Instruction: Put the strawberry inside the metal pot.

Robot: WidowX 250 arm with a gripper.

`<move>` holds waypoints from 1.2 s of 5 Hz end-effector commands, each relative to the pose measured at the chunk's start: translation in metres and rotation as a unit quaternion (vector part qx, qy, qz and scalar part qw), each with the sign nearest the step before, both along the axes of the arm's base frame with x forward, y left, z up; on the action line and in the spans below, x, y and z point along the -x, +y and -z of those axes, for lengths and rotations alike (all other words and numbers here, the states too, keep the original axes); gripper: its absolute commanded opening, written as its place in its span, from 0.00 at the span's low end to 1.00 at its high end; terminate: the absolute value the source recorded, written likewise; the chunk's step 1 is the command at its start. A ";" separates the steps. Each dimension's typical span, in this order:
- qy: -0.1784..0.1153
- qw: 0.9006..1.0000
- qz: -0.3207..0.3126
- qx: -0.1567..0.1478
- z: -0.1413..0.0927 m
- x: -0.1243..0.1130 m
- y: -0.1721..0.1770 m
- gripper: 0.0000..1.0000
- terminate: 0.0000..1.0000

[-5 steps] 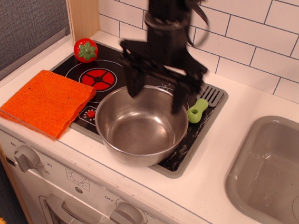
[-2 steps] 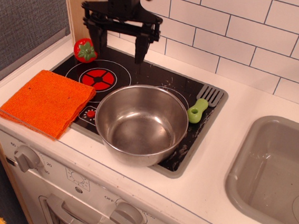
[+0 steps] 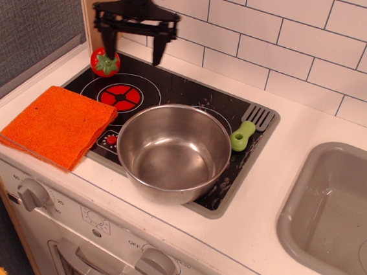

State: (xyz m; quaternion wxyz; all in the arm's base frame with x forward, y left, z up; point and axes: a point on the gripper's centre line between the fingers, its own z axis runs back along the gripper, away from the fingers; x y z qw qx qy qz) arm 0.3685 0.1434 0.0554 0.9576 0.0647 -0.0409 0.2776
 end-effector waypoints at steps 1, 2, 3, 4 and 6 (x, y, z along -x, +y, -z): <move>-0.028 0.999 -0.038 -0.010 -0.019 0.010 0.045 1.00 0.00; -0.035 0.998 -0.052 0.000 -0.016 0.017 0.052 1.00 0.00; -0.024 0.998 -0.052 0.001 -0.004 0.012 0.051 1.00 0.00; -0.015 0.998 -0.056 0.005 0.012 0.006 0.048 1.00 0.00; -0.011 0.999 -0.049 -0.001 0.020 -0.002 0.045 1.00 0.00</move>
